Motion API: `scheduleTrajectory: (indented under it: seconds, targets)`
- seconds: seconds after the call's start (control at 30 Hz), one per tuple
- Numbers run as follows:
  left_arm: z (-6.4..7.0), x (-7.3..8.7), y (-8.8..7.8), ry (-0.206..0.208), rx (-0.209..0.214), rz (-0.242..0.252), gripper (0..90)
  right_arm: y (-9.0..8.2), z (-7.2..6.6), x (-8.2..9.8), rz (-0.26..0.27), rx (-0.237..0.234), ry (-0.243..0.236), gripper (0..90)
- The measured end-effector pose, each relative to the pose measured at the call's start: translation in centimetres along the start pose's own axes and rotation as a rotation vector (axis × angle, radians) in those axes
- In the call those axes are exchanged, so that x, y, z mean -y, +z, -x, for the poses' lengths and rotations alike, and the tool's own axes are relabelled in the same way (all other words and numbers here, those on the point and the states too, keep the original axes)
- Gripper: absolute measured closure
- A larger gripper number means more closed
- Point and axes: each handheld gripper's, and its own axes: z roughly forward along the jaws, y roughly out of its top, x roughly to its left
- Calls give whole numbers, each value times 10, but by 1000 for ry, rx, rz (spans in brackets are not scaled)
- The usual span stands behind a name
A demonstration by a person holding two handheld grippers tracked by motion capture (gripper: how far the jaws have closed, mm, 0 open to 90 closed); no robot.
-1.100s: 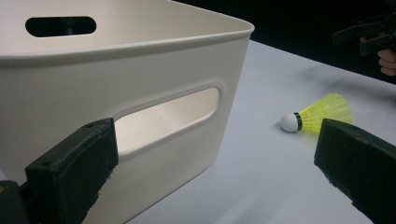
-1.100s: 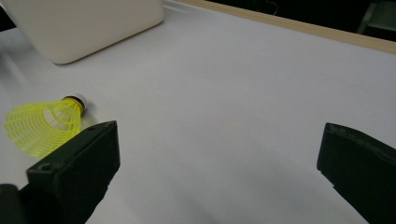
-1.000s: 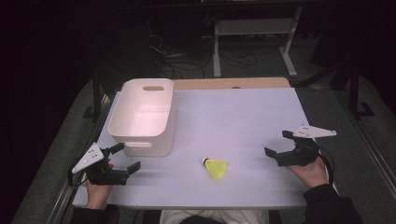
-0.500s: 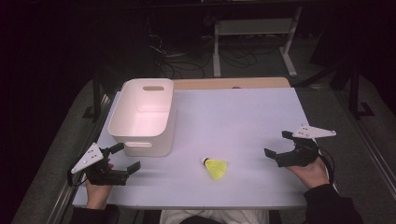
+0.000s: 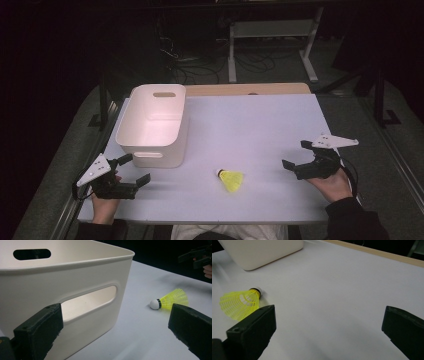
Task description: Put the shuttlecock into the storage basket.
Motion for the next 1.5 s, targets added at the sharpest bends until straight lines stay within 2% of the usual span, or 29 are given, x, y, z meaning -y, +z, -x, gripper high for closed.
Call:
scheduleTrajectory:
  seconds: [0.5, 0.73, 1.5]
  targets:
    - [1, 1, -1, -10, -12, -1, 0, -2, -4, -5, -28, -4, -17, 0]
    - [1, 1, 0, -11, -14, 2, 0, -5, -7, -15, -29, -10, -27, 0]
    - [1, 1, 0, -12, -12, 2, 0, 8, -29, -46, -52, -61, -115, 0]
